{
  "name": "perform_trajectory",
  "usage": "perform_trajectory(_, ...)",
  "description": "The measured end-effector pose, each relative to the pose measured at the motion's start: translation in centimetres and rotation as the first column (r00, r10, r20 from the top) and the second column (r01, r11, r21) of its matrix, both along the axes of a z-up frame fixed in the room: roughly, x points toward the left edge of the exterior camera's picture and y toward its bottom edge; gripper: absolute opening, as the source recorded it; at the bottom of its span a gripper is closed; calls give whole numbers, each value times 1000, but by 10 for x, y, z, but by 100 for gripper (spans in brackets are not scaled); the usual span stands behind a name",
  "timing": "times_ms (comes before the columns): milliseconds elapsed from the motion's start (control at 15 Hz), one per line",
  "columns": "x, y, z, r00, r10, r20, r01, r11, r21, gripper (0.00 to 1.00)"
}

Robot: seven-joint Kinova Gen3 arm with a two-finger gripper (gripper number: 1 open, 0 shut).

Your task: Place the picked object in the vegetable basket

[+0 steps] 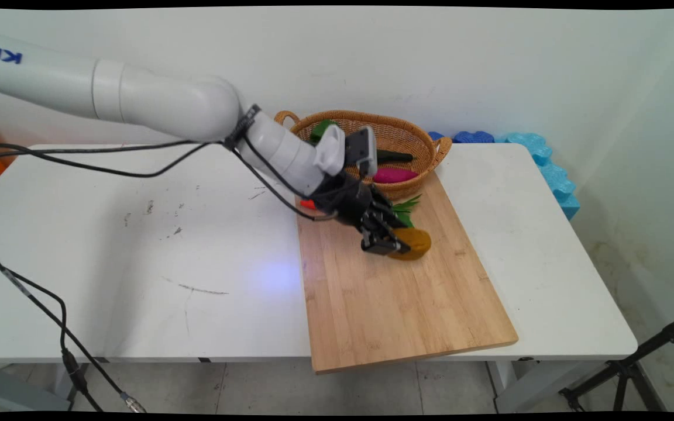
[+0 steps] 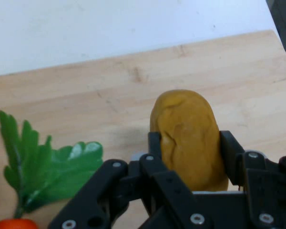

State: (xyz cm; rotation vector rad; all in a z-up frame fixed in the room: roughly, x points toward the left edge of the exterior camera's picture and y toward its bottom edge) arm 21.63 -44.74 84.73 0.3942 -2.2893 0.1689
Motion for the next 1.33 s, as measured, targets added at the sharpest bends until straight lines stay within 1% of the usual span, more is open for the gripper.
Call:
perform_trajectory(267, 13, -16, 29, 1000, 20, -7, -20, 999, -45, 0)
perform_trajectory(467, 27, -33, 48, 999, 45, -3, -45, 996, -83, 0)
perform_trajectory(667, 42, -54, 59, 997, 76, 7, -75, 990, -122, 0)
perform_trajectory(867, 56, -75, 62, 993, 113, 21, -108, 982, -155, 0)
perform_trajectory(1067, 66, -91, 57, 988, 148, 36, -140, 975, -175, 0)
perform_trajectory(1333, 76, -111, 43, 978, 202, 58, -189, 965, -185, 0)
